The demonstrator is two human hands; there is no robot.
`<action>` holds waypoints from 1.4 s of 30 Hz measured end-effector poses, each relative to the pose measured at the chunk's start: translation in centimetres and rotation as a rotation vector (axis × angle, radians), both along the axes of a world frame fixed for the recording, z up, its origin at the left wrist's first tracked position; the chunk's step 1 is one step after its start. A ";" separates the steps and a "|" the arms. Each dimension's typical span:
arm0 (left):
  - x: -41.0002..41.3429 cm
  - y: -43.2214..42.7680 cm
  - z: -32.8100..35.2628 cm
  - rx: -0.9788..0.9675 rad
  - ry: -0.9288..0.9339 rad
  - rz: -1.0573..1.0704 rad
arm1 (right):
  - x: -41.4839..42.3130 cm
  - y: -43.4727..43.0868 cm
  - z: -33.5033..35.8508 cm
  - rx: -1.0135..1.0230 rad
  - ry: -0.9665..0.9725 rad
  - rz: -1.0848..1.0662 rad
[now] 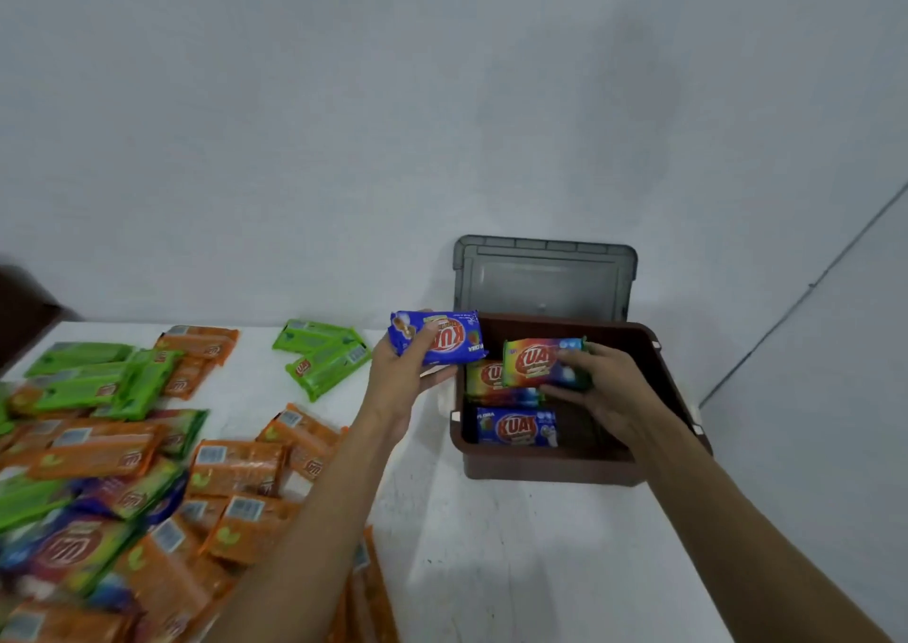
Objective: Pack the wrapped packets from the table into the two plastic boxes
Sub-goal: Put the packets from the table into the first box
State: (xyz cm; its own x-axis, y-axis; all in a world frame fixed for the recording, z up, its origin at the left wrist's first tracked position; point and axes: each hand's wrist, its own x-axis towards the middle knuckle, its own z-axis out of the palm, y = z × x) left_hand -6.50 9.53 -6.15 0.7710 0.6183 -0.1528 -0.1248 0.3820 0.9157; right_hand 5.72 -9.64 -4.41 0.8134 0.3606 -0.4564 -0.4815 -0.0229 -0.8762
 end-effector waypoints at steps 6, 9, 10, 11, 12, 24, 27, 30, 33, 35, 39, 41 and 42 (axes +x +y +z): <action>2.4 -2.4 -0.8 -0.092 0.024 0.100 | 2.5 1.2 -2.4 0.003 0.102 0.013; 2.8 -2.9 -1.3 -0.126 0.037 0.155 | 3.0 2.1 -3.2 -0.024 0.100 0.090; 2.8 -3.0 -1.5 -0.144 0.036 0.170 | 3.1 2.5 -3.4 -0.047 0.083 0.115; 2.8 -3.0 -1.6 -0.156 0.035 0.180 | 3.2 2.8 -3.8 -0.075 0.061 0.130; 2.9 -3.0 -1.7 -0.159 0.035 0.183 | 3.3 3.2 -4.1 -0.108 0.033 0.134; 2.9 -2.4 -2.3 -0.177 0.041 0.151 | 3.7 4.1 -5.9 -0.563 -0.378 0.114; 2.9 -2.2 -2.3 -0.156 0.057 0.132 | 3.6 3.9 -5.6 -0.708 -0.484 0.163; 2.9 -2.2 -2.0 -0.106 0.077 0.127 | 3.5 3.3 -4.3 -0.863 -0.600 0.211; 2.9 -2.6 -1.7 -0.032 0.088 0.158 | 3.9 2.9 -3.2 -0.631 -0.645 0.173; 2.9 -2.8 -1.4 0.001 0.098 0.161 | 3.7 2.9 -2.2 -0.400 -0.636 0.211; 2.9 -2.8 -0.6 0.102 0.114 0.078 | 2.8 3.0 -0.5 -0.205 -0.603 0.373; 2.9 -2.8 -0.1 0.157 0.118 0.017 | 2.7 3.0 -0.4 -0.174 -0.547 0.456; 3.0 -2.8 0.3 0.172 0.115 -0.005 | 2.6 2.9 -0.4 -0.164 -0.519 0.483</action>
